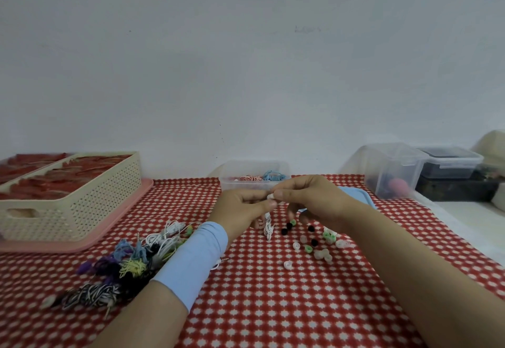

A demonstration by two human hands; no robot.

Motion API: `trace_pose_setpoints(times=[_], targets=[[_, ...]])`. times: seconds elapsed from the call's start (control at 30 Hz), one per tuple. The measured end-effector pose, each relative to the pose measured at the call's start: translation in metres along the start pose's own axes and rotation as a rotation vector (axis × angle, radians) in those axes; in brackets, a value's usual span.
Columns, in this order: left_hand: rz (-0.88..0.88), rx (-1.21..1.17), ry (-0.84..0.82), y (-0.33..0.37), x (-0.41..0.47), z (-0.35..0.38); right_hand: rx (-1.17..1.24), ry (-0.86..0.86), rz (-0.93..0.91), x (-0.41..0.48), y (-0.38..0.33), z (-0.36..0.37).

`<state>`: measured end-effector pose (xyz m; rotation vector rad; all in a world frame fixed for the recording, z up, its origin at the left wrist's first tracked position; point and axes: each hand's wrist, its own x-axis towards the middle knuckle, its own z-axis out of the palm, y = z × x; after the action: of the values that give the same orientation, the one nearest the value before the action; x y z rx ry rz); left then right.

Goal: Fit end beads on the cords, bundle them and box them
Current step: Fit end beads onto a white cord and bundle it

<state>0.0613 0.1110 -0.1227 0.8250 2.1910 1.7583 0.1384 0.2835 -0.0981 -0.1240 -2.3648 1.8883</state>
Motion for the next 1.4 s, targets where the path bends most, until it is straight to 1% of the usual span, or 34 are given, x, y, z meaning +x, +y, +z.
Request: trace_pose_setpoints(times=[0.13,0.3,0.47,0.53,0.7,0.97,1.2,1.3,1.4], targets=[[-0.082,-0.227,-0.076,-0.0012,0.0002,0.0007,0.003,0.017,-0.014,-0.0009,-0.0009,0.0001],[-0.087,-0.260,-0.048,-0.0013,-0.0002,0.0009,0.006,0.019,-0.003,-0.0012,-0.0014,0.0004],[-0.101,-0.346,-0.085,0.0001,-0.0019,-0.0023,0.010,0.007,-0.019,-0.0020,-0.0034,0.0005],[-0.106,-0.376,-0.076,0.0001,-0.0021,-0.0030,0.017,0.000,-0.022,-0.0019,-0.0041,0.0001],[-0.106,-0.372,-0.057,0.0004,-0.0026,-0.0028,0.015,-0.018,-0.007,-0.0015,-0.0033,-0.0001],[-0.101,-0.430,-0.100,0.0020,-0.0045,-0.0036,0.096,-0.108,0.014,0.0000,-0.0009,-0.0004],[-0.111,-0.410,-0.094,0.0024,-0.0049,-0.0039,0.072,-0.060,0.002,0.0006,0.0020,0.0026],[-0.118,-0.405,-0.073,0.0023,-0.0042,-0.0034,0.088,-0.004,0.000,-0.0009,0.0000,0.0028],[-0.124,-0.371,-0.047,0.0016,-0.0026,-0.0032,0.041,0.018,-0.008,-0.0032,-0.0044,0.0017]])
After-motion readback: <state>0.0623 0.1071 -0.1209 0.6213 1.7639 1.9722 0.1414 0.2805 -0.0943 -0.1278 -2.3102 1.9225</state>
